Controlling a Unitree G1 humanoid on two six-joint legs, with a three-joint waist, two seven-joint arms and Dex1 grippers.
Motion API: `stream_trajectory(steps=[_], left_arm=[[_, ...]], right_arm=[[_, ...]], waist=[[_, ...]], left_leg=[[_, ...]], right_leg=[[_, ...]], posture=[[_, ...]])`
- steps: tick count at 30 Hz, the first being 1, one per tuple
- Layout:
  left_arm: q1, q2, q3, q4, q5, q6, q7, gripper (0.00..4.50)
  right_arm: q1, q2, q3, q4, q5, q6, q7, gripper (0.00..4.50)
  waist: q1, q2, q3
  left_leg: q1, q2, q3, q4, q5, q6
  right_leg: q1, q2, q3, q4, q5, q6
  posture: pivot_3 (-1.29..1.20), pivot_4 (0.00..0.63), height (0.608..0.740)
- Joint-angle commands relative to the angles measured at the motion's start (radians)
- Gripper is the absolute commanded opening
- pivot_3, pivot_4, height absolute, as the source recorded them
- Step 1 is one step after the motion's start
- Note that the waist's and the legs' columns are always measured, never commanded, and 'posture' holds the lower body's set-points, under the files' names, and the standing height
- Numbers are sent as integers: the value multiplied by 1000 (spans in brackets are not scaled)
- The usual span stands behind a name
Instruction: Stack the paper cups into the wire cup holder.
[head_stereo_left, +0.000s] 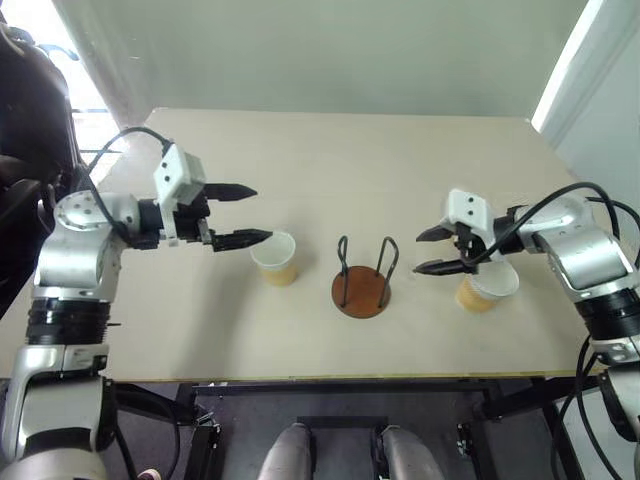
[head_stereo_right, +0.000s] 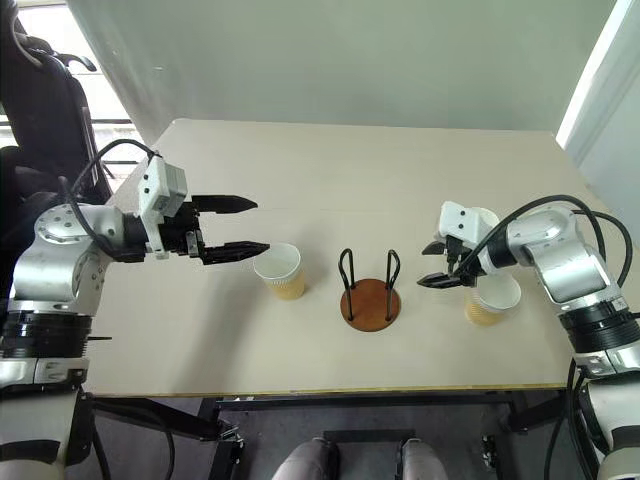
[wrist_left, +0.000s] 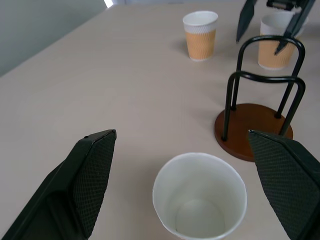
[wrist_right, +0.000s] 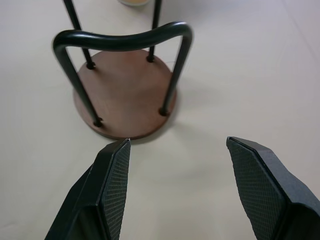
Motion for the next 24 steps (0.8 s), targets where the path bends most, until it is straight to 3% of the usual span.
stream_trajectory(steps=[1, 13, 24], left_arm=[[-15, 31, -1, -51, 20, -26, -12, 4500], [-5, 185, -126, -89, 247, -307, -97, 4500], [27, 240, -135, -188, 342, -369, -65, 4500]], right_arm=[[-40, -26, -53, 7, -6, -27, 6, 3092], [-63, -36, -53, 29, -8, -41, 30, 3092], [-90, -35, -45, 50, -24, -48, 64, 3092]], waist=[[0, 0, 0], [0, 0, 0], [-2, 0, 0]], left_leg=[[0, 0, 0, 0, 0, 0], [-1, 0, 0, 0, 0, 0], [-2, 0, 0, -2, -1, -1]], right_leg=[[0, 0, 0, 0, 0, 0], [-2, 0, 0, 0, 0, 0], [-5, 0, 0, 1, -2, -3]], posture=[[0, 150, 740], [0, 150, 740], [0, 150, 740]])
